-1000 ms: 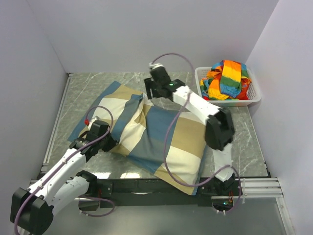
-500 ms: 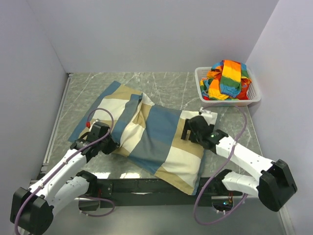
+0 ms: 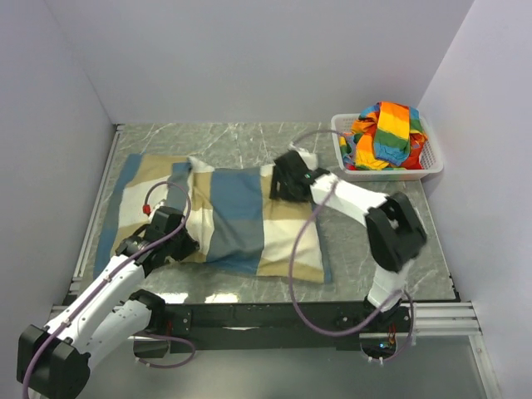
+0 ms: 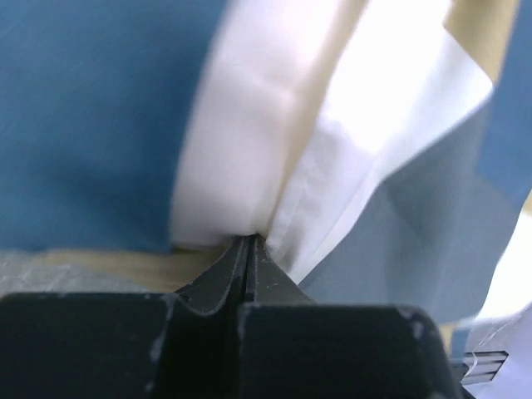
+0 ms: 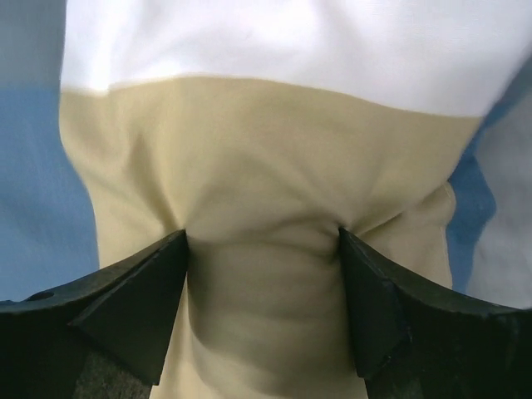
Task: Put the pillow into the pillowcase
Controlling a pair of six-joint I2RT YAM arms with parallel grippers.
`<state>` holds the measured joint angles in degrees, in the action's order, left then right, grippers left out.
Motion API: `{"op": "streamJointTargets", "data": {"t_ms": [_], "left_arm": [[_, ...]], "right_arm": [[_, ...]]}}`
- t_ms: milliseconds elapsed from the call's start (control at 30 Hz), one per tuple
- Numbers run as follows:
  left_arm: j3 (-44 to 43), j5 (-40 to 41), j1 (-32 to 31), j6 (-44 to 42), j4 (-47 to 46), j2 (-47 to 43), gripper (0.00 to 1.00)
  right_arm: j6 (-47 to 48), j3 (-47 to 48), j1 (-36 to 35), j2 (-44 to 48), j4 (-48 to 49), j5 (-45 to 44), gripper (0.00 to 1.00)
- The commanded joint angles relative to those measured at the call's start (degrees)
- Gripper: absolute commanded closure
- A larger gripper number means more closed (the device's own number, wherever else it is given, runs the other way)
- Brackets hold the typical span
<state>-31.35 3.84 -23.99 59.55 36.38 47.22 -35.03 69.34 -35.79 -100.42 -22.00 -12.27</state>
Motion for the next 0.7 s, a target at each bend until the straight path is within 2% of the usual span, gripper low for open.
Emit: {"op": "streamJointTargets", "data": {"t_ms": [0, 67, 133, 200, 333, 367, 467, 533, 600, 633, 667], "left_arm": [[-1.43, -1.9, 0.52, -0.48, -5.96, 1.28, 0.99], [-0.82, -3.21, 0.61, 0.04, -8.51, 3.13, 0.99], [0.06, -7.95, 0.61, 0.39, -15.18, 6.12, 0.99], [0.77, -10.85, -0.35, 0.74, -20.96, 8.83, 0.99], [-1.69, -13.75, -2.11, -1.36, -24.58, 11.4, 0.99], [-1.87, -15.33, -2.81, -2.76, -26.17, 11.66, 0.93], [-3.62, -21.4, -3.78, -3.82, -31.35, 17.09, 0.89], [-5.46, -22.55, -5.62, -3.65, -32.85, 19.04, 0.87], [-6.7, -19.76, -6.51, -3.83, -30.42, 18.96, 0.8], [-7.57, -15.13, -6.68, -3.57, -25.97, 18.0, 0.76], [-7.76, -12.56, -6.69, -3.04, -23.57, 14.6, 0.67]], "right_arm": [[3.64, 17.12, -0.87, -11.53, -2.6, 0.6, 0.23], [5.31, 21.34, 0.45, -14.71, -4.8, -1.78, 0.23], [6.1, 22.59, 3.25, -15.07, -5.25, -3.28, 0.22], [6.64, 23.12, 4.93, -14.37, -4.9, -3.81, 0.22], [8.57, 27.06, 5.65, -10.86, -7.09, -4.87, 0.18], [8.66, 27.07, 5.38, -9.8, -7.35, -4.69, 0.17], [8.4, 26.29, 3.54, -4.97, -6.83, -2.06, 0.16], [7.87, 24.54, 0.74, -1.63, -6.48, -0.48, 0.15], [7.34, 22.43, -1.29, 1.52, -4.82, 0.93, 0.16], [7.34, 20.15, -2.87, 2.5, -4.2, 0.93, 0.16], [7.25, 19.0, -5.32, 3.38, -3.58, 0.59, 0.16]]}}
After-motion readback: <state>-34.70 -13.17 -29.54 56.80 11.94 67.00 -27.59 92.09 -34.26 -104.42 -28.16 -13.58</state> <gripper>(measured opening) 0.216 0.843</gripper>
